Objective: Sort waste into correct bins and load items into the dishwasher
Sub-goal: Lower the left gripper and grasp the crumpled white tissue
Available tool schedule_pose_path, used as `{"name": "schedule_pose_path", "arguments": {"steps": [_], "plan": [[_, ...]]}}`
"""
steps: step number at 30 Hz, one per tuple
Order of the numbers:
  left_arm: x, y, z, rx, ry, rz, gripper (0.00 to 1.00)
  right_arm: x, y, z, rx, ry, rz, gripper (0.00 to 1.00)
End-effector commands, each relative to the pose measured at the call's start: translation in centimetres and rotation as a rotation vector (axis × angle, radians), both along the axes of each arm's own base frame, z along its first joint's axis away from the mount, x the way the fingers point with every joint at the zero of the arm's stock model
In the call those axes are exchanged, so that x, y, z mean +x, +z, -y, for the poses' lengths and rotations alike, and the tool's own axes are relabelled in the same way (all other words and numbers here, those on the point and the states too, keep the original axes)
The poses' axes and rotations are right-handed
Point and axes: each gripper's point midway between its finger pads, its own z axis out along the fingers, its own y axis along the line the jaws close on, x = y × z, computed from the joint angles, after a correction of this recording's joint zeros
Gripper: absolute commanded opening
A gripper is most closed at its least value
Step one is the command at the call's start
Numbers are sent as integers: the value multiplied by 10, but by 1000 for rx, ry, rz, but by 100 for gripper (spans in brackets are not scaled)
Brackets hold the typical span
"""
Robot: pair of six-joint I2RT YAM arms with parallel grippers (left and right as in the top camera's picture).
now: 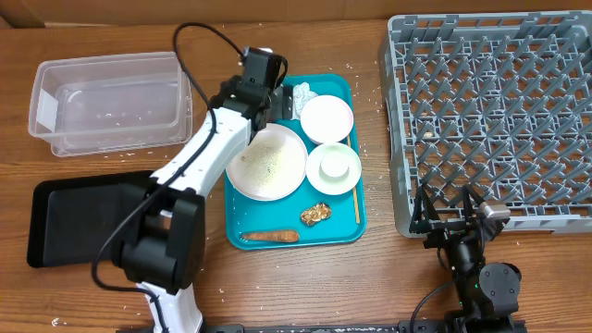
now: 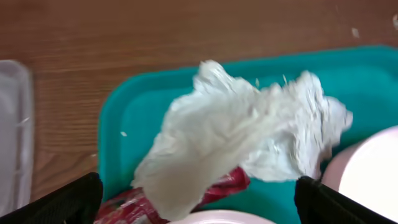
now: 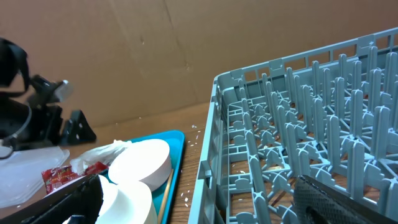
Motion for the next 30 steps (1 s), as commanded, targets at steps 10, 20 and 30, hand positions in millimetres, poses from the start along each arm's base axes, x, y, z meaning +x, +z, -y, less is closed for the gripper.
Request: {"name": "schedule_pose_path", "arguments": {"steps": [10,20,30], "plan": [[10,-28,10,111,-223,-32,96,0,-2,2,-7,-9,5,100],[18,-50,5,139,-229,-36,88,0,-2,2,-7,-9,5,100],[23,-42,5,142,-219,-6,79,0,-2,2,-7,-9,5,100]]}}
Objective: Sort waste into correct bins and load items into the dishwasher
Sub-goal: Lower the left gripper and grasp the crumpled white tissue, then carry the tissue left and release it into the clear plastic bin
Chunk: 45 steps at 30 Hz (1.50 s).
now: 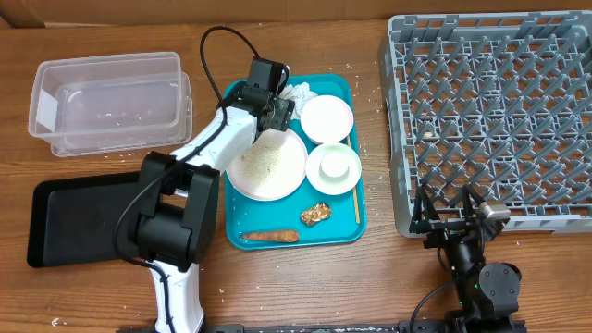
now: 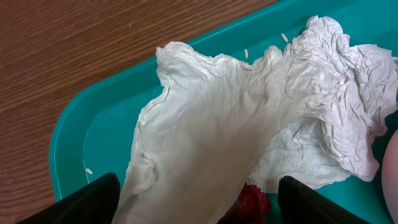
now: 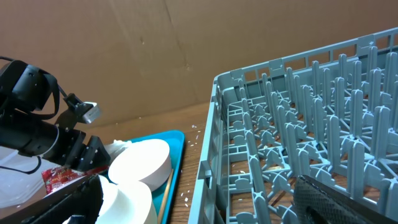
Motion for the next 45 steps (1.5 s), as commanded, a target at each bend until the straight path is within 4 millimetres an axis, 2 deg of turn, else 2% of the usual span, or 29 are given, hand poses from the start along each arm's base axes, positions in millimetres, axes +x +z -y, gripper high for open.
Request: {"name": "schedule_pose_path", "arguments": {"steps": [1,3,6,9,14,18,23,27,31,34,39,42,45], "plan": [[9,8,-2,9,3,29,75,0,-2,2,-7,-10,5,100],[9,9,-2,9,3,30,70,0,-2,2,-6,-10,5,100],[10,10,-2,7,5,36,69,0,-2,2,-6,-10,5,100],[12,11,-2,4,5,45,60,0,-2,2,-6,-10,5,100],[12,12,-1,2,4,49,56,0,-2,2,-6,-10,5,100],[12,12,0,0,4,49,36,0,-2,2,-6,-10,5,100],[13,16,0,-7,10,56,34,0,-2,2,-6,-10,5,100],[14,32,1,-43,40,85,26,0,-2,2,-6,-10,5,100],[14,57,4,-65,40,130,25,0,-2,2,-6,-10,5,100],[14,78,5,-88,43,165,17,0,-2,2,-6,-10,5,100],[12,93,5,-121,67,185,4,0,-2,2,-6,-10,5,100],[10,107,3,-142,94,207,4,0,-2,2,-6,-10,5,100],[9,137,-6,-176,161,270,4,0,-2,2,-6,-10,5,100]]}}
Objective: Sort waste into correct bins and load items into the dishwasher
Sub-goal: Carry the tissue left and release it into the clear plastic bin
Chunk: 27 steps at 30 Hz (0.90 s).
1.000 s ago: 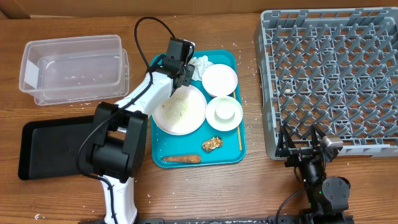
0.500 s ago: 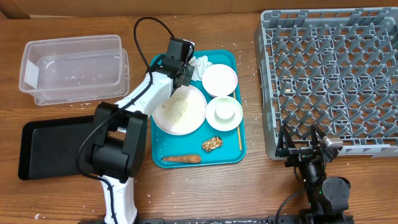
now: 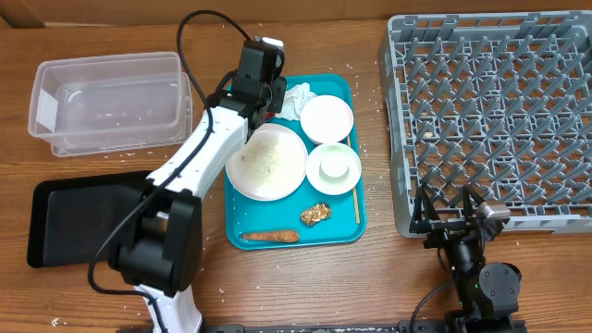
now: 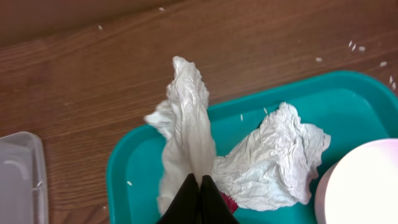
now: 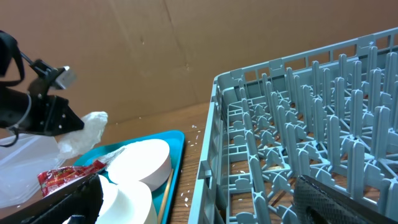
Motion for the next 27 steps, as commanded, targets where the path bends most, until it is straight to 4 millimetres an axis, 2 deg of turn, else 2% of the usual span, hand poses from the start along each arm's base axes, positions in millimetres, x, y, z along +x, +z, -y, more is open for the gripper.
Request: {"name": "schedule_pose_path", "arguments": {"steps": [1,5,7,10,12,14,23,27], "plan": [[2,70,-13,-76,120,144,4,0,-2,2,-6,-10,5,100],[-4,130,-43,-72,242,290,4,0,-2,2,-6,-10,5,100],[-10,153,-61,-56,302,346,4,0,-2,2,-6,-10,5,100],[-17,178,-95,-23,410,409,4,0,-2,2,-6,-10,5,100],[-18,185,-117,-6,469,431,4,0,-2,2,-6,-10,5,100],[-18,185,-138,4,511,432,4,0,-2,2,-6,-10,5,100],[-18,163,-233,-63,739,398,4,0,-2,2,-6,-10,5,100],[-15,142,-265,-88,775,356,12,0,-2,2,-6,-10,5,100]]}}
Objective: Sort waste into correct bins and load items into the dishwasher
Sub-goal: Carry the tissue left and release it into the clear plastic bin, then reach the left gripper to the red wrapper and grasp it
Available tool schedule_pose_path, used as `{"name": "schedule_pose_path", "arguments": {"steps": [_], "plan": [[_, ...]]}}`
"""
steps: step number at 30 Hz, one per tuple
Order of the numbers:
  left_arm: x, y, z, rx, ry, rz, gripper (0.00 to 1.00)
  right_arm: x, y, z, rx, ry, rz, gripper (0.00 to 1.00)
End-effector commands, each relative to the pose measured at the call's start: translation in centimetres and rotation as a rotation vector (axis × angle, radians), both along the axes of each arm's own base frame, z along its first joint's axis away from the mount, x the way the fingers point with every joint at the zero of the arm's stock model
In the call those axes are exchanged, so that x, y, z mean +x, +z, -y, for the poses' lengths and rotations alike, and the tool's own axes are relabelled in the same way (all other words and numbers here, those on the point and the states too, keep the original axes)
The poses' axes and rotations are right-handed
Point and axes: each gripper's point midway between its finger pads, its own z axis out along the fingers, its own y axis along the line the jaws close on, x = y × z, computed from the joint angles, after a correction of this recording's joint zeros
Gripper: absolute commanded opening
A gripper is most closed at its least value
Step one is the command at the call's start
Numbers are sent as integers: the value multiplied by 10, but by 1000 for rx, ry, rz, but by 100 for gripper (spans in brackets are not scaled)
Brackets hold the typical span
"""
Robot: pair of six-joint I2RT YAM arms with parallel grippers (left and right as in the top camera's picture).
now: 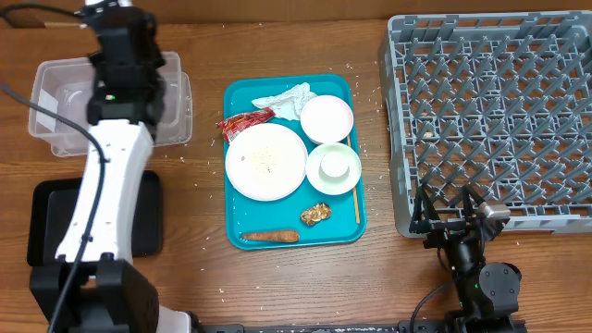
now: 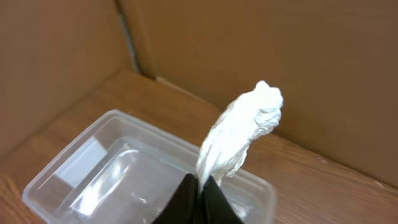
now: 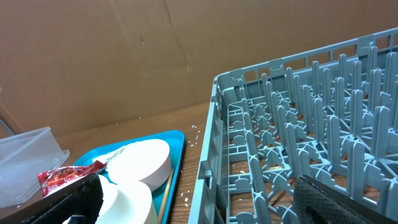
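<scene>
My left gripper (image 2: 200,185) is shut on a crumpled white napkin (image 2: 242,130) that sticks up from its tips. It hangs over the clear plastic bin (image 2: 118,180) at the table's far left (image 1: 65,97). On the teal tray (image 1: 242,208) lie another white napkin (image 1: 285,96), a red wrapper (image 1: 244,120), a large plate (image 1: 266,161), a bowl (image 1: 326,117), a small cup (image 1: 333,166), a food scrap (image 1: 315,214), an orange scrap (image 1: 269,237) and a chopstick (image 1: 356,205). My right gripper (image 3: 199,208) stands open by the grey dish rack (image 1: 490,111).
A black bin (image 1: 51,222) lies at the near left, partly under my left arm. The rack (image 3: 311,124) fills the right side of the table. Rice grains are scattered on the wood around the tray.
My left gripper, still shut on the napkin, has moved from above the tray's far corner to over the clear bin at the left. The red wrapper now shows in full.
My left gripper was open above the napkins at the tray's far end, then lower with its fingers on either side of one. Then it was shut on that napkin and lifted off the tray. Now it holds it over the clear bin. The right arm stayed still.
</scene>
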Motion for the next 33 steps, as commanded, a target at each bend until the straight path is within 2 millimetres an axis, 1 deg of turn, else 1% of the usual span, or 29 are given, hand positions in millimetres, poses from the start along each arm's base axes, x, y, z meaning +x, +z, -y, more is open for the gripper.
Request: {"name": "schedule_pose_path", "arguments": {"steps": [1,2,3,5,8,11,12,13,14,16,18,19,20,22,23,24,25,26,28,30,31,33], "plan": [[7,-22,-24,-64,30,-16,16,0,-2,2,-6,-10,5,100],[7,-27,-31,-67,42,-24,21,0,-2,2,-6,-10,5,100],[7,-32,-38,-68,52,-34,31,0,-2,2,-7,-10,5,100],[6,-38,-47,-71,68,-43,71,0,-2,2,-7,-10,5,100],[4,-37,-53,-68,78,-46,99,0,-2,2,-6,-10,5,100],[2,-30,-46,-73,58,-38,100,0,-2,2,-6,-10,5,100],[2,-28,-39,-84,32,-38,100,0,-2,2,-6,-10,5,100],[3,-28,-27,-106,-13,-44,100,0,-2,2,-6,-10,5,100],[4,-27,-11,-141,-83,-49,100,0,-2,2,-6,-10,5,100],[7,-26,30,-233,-259,-59,100,0,-2,2,-6,-10,5,100],[7,-24,84,-351,-487,-63,100,0,-2,2,-6,-10,5,100],[5,-23,114,-412,-615,-65,100,0,-2,2,-6,-10,5,100],[3,-23,138,-450,-716,-73,100,0,-2,2,-6,-10,5,100],[-2,-27,177,-470,-871,-98,100,0,-2,2,-6,-10,5,100],[-5,-33,193,-455,-918,-124,100,0,-2,2,-6,-10,5,100],[-5,-41,204,-427,-952,-149,100,0,-2,2,-6,-10,5,100],[-6,-53,218,-375,-999,-183,100,0,-2,2,-6,-10,5,100],[-7,-60,224,-349,-1016,-202,100,0,-2,2,-6,-10,5,100],[-7,-82,236,-279,-1030,-267,100,0,-2,2,-6,-10,5,100],[-5,-107,239,-193,-1009,-339,100,0,-2,2,-6,-10,5,100],[-3,-117,237,-146,-985,-372,100,0,-2,2,-6,-10,5,100],[2,-140,220,-36,-878,-446,100,0,-2,2,-7,-10,5,100]]}}
